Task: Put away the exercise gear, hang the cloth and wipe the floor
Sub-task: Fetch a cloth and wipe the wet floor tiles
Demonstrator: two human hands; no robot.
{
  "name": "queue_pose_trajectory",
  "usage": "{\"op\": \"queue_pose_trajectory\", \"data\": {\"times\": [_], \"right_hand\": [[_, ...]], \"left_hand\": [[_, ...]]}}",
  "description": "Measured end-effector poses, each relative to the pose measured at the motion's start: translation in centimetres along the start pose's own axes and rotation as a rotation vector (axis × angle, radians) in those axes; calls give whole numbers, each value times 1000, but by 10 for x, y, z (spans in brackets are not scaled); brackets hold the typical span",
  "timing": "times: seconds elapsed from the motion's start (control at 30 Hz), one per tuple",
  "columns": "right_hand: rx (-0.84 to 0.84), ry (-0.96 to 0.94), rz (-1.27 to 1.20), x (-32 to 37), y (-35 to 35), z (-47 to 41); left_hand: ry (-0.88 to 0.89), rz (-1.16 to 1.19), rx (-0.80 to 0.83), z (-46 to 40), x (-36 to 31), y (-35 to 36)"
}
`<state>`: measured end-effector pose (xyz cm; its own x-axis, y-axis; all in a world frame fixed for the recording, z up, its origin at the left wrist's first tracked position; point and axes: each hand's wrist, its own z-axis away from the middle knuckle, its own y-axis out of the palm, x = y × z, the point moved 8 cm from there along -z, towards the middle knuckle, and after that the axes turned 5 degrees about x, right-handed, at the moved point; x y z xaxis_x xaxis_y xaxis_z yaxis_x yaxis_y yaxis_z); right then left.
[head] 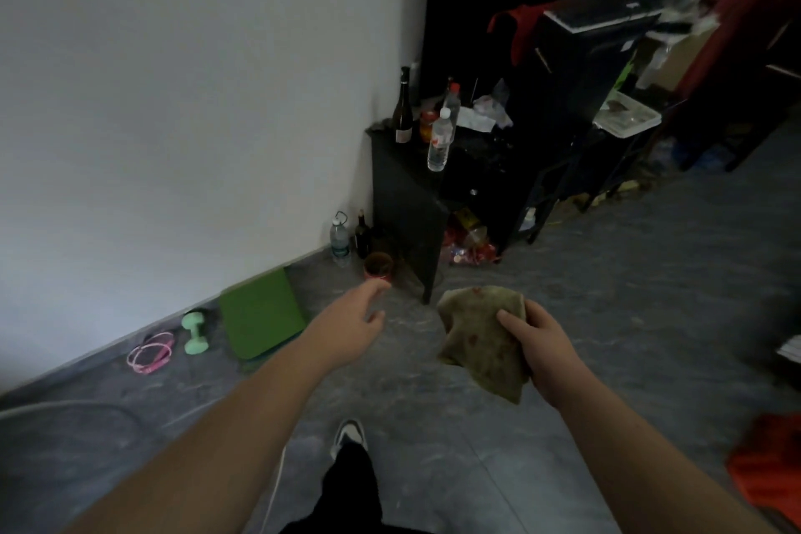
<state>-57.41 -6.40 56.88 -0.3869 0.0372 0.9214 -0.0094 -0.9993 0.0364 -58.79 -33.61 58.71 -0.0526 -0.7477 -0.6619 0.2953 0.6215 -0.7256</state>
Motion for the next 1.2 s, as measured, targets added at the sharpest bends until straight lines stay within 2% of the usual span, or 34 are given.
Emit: {"op": "queue_pose_trajectory", "data": {"times": [0.27,0.57,1.0,1.2], "right_hand": [[-137,49,-16,31,4,-164],[-202,82,-40,72,-5,-313],[99,227,15,63,-33,-573],[285,431,12,38,-30,-662]], "left_hand": [[-34,142,22,-188,54,-39],[-11,93,140,-364,48,-53],[-274,82,115,-546,65,-12],[-385,103,117,-597,90,6]]}}
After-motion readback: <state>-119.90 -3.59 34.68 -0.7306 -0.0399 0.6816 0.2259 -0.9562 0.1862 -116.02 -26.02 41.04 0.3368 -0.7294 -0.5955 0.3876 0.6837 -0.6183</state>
